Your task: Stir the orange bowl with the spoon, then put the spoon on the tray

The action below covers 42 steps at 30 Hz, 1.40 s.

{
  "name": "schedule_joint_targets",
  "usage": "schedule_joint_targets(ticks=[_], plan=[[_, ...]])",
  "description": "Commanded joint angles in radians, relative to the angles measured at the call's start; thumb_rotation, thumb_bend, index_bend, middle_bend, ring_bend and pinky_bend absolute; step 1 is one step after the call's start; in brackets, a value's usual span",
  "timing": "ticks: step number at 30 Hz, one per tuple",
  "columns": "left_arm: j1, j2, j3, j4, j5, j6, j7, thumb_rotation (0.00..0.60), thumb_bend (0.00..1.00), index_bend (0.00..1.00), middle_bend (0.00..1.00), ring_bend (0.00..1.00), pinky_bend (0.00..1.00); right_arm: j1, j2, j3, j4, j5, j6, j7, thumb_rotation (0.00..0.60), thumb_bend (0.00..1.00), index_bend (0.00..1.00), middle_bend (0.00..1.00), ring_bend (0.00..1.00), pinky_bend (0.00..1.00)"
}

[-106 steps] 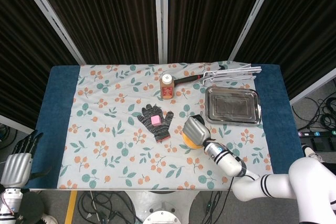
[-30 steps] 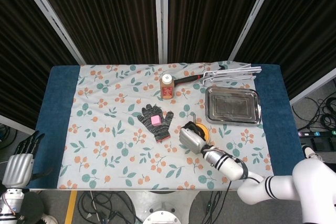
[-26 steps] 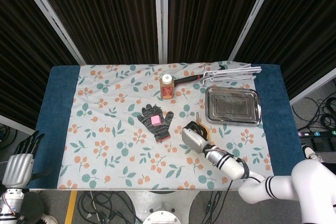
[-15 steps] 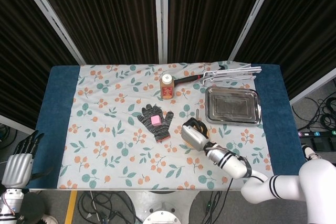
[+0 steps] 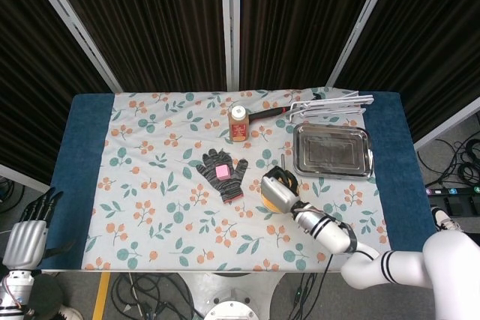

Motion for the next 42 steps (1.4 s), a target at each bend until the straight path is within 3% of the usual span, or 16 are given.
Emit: schedule_joint_targets(ticks=[1, 7, 16, 20, 29, 37, 42], plan=[[0.000, 0.001, -0.001, -0.003, 0.004, 0.006, 0.002, 0.600, 0.04, 0.10, 0.10, 0.10, 0.13, -0.004, 0.019, 0.007, -0.015, -0.010, 0.016, 0.007, 0.600, 0.43, 0.75, 0.97, 0.95, 1.00], [0.002, 0.003, -0.001, -0.010, 0.010, 0.014, 0.004, 0.600, 0.04, 0.10, 0.10, 0.10, 0.13, -0.007, 0.023, 0.013, -0.054, -0.037, 0.021, 0.007, 0.600, 0.43, 0.75, 0.97, 0.95, 1.00], [0.010, -0.001, 0.005, 0.005, -0.003, 0.005, -0.008, 0.600, 0.04, 0.10, 0.10, 0.10, 0.13, -0.013, -0.093, 0.008, 0.061, -0.022, -0.027, 0.001, 0.600, 0.44, 0.75, 0.98, 0.95, 1.00], [0.010, -0.003, 0.005, 0.011, -0.003, 0.004, -0.013, 0.600, 0.04, 0.10, 0.10, 0.10, 0.13, -0.028, -0.067, 0.015, 0.063, -0.020, -0.003, 0.004, 0.600, 0.44, 0.75, 0.98, 0.95, 1.00], [0.002, 0.007, 0.000, -0.009, 0.016, 0.018, 0.007, 0.600, 0.04, 0.10, 0.10, 0.10, 0.13, -0.057, 0.037, 0.036, -0.048, -0.050, 0.058, 0.068, 0.600, 0.44, 0.75, 0.98, 0.95, 1.00], [0.001, 0.017, 0.001, -0.036, 0.021, 0.021, 0.032, 0.600, 0.04, 0.10, 0.10, 0.10, 0.13, -0.075, 0.056, 0.043, -0.057, -0.048, 0.058, 0.098, 0.600, 0.44, 0.75, 0.98, 0.95, 1.00], [0.002, 0.023, 0.003, -0.046, 0.024, 0.024, 0.040, 0.600, 0.04, 0.10, 0.10, 0.10, 0.13, -0.104, 0.040, 0.073, -0.061, 0.020, 0.055, 0.177, 0.600, 0.44, 0.75, 0.98, 0.95, 1.00]])
